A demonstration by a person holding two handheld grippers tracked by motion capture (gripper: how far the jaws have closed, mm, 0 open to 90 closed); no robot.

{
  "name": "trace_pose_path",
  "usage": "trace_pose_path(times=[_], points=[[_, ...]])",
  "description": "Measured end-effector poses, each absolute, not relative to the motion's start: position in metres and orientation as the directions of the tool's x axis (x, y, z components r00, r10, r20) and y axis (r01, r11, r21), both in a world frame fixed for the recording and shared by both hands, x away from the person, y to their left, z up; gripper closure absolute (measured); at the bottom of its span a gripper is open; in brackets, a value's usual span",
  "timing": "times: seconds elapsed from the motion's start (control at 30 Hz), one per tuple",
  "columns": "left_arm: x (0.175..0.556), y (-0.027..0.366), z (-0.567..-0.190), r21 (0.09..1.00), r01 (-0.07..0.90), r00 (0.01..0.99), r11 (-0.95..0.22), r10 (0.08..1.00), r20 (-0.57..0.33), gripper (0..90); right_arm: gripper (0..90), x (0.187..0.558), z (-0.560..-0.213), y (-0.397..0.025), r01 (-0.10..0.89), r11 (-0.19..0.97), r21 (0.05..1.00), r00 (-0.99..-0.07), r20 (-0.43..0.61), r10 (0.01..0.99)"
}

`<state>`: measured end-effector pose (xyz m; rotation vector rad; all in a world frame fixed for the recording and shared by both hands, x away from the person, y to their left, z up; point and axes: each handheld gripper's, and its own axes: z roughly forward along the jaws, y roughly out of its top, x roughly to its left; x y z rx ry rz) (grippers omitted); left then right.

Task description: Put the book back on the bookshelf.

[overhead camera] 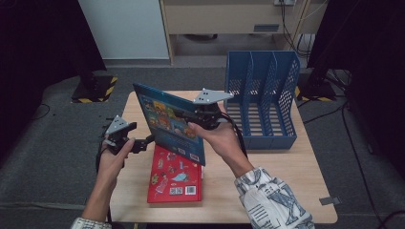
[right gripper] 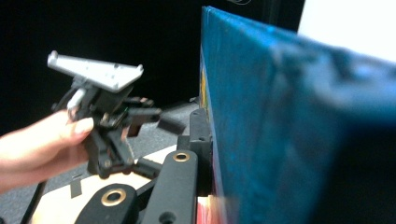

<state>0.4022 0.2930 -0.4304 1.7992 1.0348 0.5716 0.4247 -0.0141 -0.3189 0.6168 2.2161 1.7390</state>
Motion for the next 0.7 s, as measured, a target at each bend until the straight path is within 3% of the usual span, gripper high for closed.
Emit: trace_pose_path(times=[0.33, 0.7], points=[[0.403, 0.330, -0.482, 0.847, 0.510, 0.371, -0.150, 0.927, -0.060, 7.1, 82.6, 0.438, -0.310, -0.018, 0.187, 0.165, 0.968, -0.842, 0.071, 0.535], [0.408, 0.336, -0.503, 0.790, 0.582, 0.346, -0.190, 0.938, -0.030, 7.1, 82.6, 0.446, -0.301, -0.023, 0.199, 0.159, 0.967, -0.795, 0.065, 0.604]])
